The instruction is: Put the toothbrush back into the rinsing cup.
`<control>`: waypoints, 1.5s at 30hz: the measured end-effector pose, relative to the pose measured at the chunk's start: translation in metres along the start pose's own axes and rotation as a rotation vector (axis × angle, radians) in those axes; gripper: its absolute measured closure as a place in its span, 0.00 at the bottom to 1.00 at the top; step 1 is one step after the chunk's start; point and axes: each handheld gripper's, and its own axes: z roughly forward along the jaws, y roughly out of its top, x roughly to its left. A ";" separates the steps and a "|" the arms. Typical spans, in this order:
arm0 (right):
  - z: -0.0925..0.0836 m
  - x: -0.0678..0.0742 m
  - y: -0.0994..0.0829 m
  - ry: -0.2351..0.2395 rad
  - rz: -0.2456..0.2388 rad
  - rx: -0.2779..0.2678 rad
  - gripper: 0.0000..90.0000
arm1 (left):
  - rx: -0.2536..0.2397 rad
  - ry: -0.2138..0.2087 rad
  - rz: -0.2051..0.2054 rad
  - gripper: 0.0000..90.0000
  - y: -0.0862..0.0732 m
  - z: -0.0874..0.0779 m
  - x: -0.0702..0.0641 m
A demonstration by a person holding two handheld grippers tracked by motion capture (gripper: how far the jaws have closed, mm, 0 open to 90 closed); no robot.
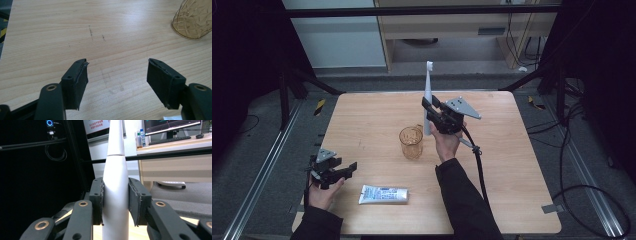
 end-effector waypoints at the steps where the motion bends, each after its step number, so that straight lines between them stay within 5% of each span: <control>1: 0.001 0.001 0.000 0.002 0.002 -0.001 0.75 | 0.000 0.001 0.001 0.36 0.000 0.000 0.000; 21: 0.021 0.017 -0.013 0.054 -0.001 0.014 0.75 | -0.006 0.001 0.000 0.36 0.000 -0.001 0.001; 45: 0.035 0.017 -0.049 0.037 -0.007 0.104 0.75 | -0.006 0.004 0.004 0.36 0.000 -0.001 0.000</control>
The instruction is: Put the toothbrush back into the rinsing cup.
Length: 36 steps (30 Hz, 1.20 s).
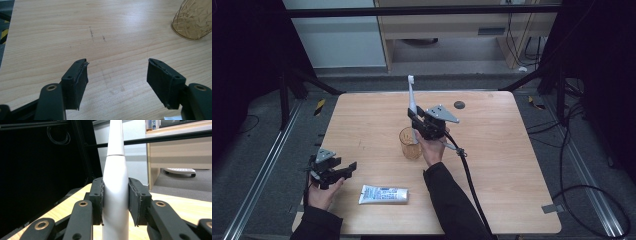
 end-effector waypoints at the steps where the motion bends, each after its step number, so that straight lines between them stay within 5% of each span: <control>1: 0.001 0.000 -0.002 0.000 0.002 0.006 0.74 | 0.000 0.000 0.000 0.36 0.000 0.000 0.000; 36: -0.015 -0.011 -0.032 -0.002 -0.042 0.221 0.74 | 0.004 0.000 0.008 0.36 0.000 0.001 -0.002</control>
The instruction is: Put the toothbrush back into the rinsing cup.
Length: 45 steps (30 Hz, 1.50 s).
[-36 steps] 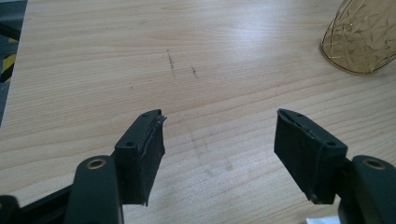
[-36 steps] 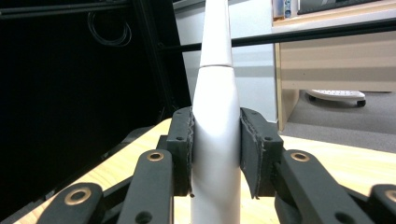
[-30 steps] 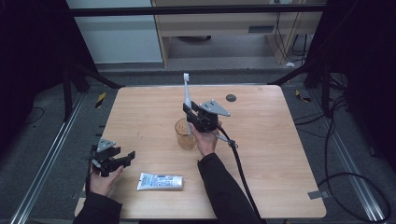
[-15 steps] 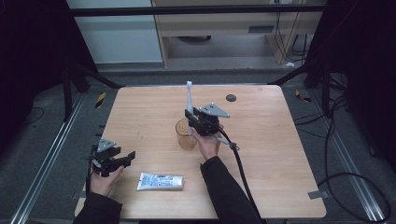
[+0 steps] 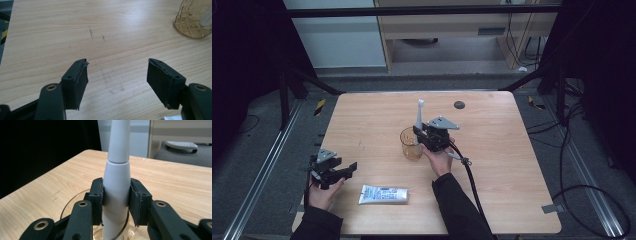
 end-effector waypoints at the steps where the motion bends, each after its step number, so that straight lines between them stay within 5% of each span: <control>1: -0.001 0.000 -0.001 0.002 -0.002 0.004 0.74 | 0.000 0.000 0.001 0.36 0.000 0.000 0.000; 8: -0.001 0.001 -0.004 0.005 -0.039 0.043 0.74 | 0.001 0.000 0.002 0.36 0.000 0.000 0.000; 45: -0.003 0.010 -0.006 0.021 -0.084 0.031 0.54 | -0.001 -0.006 0.002 0.36 0.000 -0.001 0.000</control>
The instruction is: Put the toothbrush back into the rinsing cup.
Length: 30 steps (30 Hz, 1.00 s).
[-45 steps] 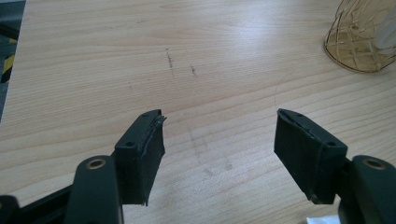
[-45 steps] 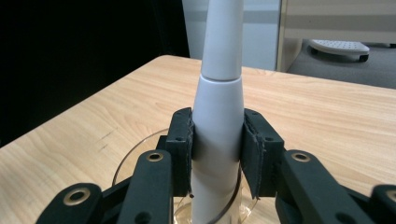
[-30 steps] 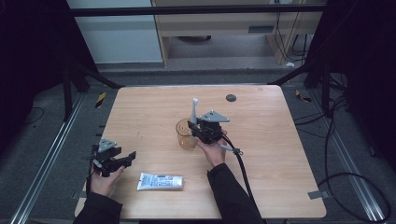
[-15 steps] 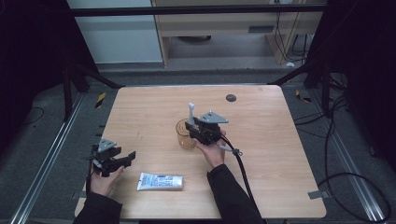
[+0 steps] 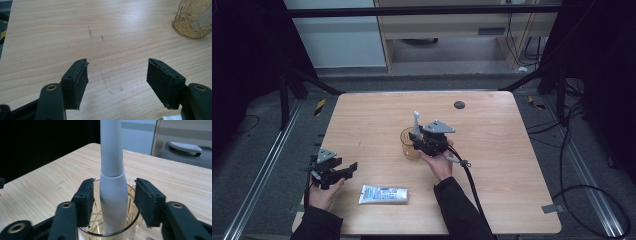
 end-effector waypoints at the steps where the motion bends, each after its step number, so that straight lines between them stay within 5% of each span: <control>1: -0.001 0.000 0.000 0.000 0.002 -0.002 0.52 | -0.001 -0.001 0.000 0.36 0.000 0.000 0.000; 10: -0.013 0.000 0.005 -0.003 0.022 0.005 0.34 | 0.000 -0.006 0.002 0.40 0.000 -0.001 0.000; 18: -0.027 -0.005 0.007 -0.001 0.014 0.021 0.29 | -0.001 -0.005 -0.003 0.43 0.000 -0.002 0.000; 30: -0.085 -0.038 0.007 -0.082 -0.039 0.089 0.26 | 0.002 -0.033 0.014 0.55 0.001 -0.005 -0.004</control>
